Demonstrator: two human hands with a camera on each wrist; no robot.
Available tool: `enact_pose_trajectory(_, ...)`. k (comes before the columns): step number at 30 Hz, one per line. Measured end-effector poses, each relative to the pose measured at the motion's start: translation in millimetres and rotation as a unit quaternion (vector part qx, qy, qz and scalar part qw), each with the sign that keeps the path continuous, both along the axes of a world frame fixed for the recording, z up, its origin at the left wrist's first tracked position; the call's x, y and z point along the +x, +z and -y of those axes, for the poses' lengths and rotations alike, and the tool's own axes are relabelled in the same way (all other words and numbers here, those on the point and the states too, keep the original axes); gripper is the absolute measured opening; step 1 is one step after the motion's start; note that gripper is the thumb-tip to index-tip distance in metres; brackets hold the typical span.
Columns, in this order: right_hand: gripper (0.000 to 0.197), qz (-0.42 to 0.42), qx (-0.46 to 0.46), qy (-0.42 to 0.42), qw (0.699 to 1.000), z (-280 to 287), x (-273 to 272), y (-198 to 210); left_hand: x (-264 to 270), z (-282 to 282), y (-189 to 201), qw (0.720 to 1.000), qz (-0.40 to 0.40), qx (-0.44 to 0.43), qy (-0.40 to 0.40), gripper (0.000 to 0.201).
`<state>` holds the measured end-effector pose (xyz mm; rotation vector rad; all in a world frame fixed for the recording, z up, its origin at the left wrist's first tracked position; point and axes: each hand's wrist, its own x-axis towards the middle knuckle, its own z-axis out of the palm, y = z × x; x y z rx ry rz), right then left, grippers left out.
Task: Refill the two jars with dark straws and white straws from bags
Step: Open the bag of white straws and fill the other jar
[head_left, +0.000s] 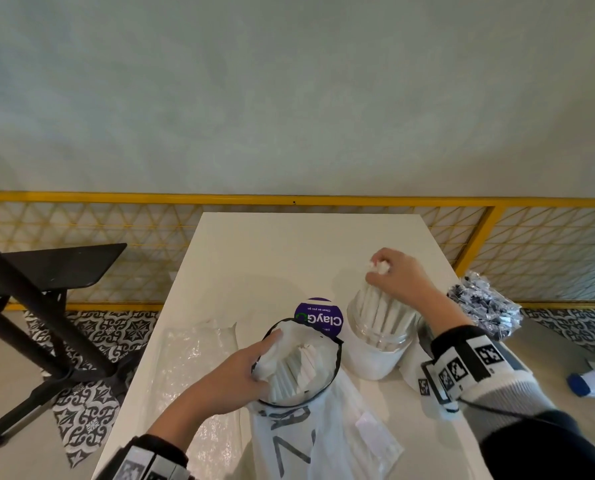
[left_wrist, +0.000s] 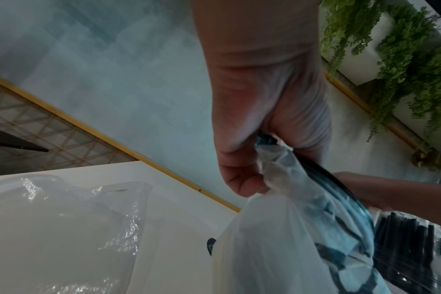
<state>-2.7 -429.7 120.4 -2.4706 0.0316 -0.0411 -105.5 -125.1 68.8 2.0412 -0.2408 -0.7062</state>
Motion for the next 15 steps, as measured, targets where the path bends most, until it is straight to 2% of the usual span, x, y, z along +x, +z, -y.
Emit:
enact_pose_trajectory(1,0.036,-0.037,-0.041,0.016,0.998,0,1,-4,0,0,1,1.000,-0.001,0.001,-0.001,0.086)
enact_pose_trajectory(2,0.047,-0.039,-0.075,0.019,0.996,0,0,-6,0,0,3,1.000,0.000,0.003,-0.004,0.087)
enact_pose_trajectory(3,0.057,-0.006,-0.101,0.005,0.995,-2,-4,-4,-1,0,5,1.000,0.003,0.005,-0.006,0.088)
enact_pose_trajectory(4,0.060,0.062,-0.108,-0.006,0.992,-6,-10,-1,-1,1,7,1.000,0.005,0.008,-0.009,0.089)
enact_pose_trajectory(5,0.055,0.154,-0.088,-0.006,0.984,-12,-18,3,-1,2,9,1.000,0.009,0.010,-0.013,0.089)
enact_pose_trajectory(6,0.042,0.243,-0.050,0.006,0.969,-21,-29,7,-1,3,10,1.000,0.011,0.015,-0.014,0.089)
enact_pose_trajectory(7,0.025,0.290,-0.014,0.032,0.956,-34,-39,8,0,4,10,1.000,0.012,0.016,-0.014,0.089)
enact_pose_trajectory(8,0.011,0.278,0.017,0.074,0.958,-49,-53,6,0,5,9,1.000,0.010,0.015,-0.014,0.089)
enact_pose_trajectory(9,0.005,0.217,0.035,0.125,0.968,-65,-65,-2,1,6,9,1.000,0.013,0.015,-0.014,0.089)
enact_pose_trajectory(11,0.011,0.005,-0.001,0.193,0.981,-96,-86,-29,2,6,8,1.000,0.017,0.011,-0.012,0.090)
enact_pose_trajectory(13,0.032,-0.153,-0.076,0.195,0.966,-116,-96,-56,4,6,7,1.000,0.012,0.005,-0.017,0.091)
enact_pose_trajectory(15,0.035,-0.226,-0.129,0.187,0.947,-130,-97,-68,2,8,7,0.999,0.013,0.010,-0.029,0.090)
